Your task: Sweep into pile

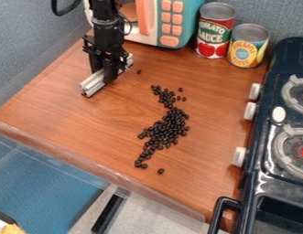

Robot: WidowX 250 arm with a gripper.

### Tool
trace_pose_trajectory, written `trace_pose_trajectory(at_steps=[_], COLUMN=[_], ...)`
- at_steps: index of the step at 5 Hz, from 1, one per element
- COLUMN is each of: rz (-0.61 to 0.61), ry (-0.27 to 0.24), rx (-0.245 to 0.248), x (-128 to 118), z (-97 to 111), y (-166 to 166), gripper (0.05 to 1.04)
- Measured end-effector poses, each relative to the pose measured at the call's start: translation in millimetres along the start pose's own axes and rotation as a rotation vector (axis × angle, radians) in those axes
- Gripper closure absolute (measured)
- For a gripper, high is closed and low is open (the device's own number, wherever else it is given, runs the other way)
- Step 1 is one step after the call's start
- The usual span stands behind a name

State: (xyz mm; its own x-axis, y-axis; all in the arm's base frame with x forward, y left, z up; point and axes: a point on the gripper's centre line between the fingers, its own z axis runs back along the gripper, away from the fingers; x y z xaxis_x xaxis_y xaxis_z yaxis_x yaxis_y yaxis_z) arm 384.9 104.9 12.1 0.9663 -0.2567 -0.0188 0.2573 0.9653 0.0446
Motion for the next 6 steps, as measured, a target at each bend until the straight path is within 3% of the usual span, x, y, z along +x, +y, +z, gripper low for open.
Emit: trace_pose_trajectory(at_steps=[1, 3, 6], rz=[-0.083, -0.175, -0.234], ry=[-0.036, -0.054, -0.048], rx=[0.019, 0.003, -0.032], x=[-1, -7, -28], z=[1, 2, 4], y=[-17, -51, -82], gripper=[0.708, 0.708, 0.708])
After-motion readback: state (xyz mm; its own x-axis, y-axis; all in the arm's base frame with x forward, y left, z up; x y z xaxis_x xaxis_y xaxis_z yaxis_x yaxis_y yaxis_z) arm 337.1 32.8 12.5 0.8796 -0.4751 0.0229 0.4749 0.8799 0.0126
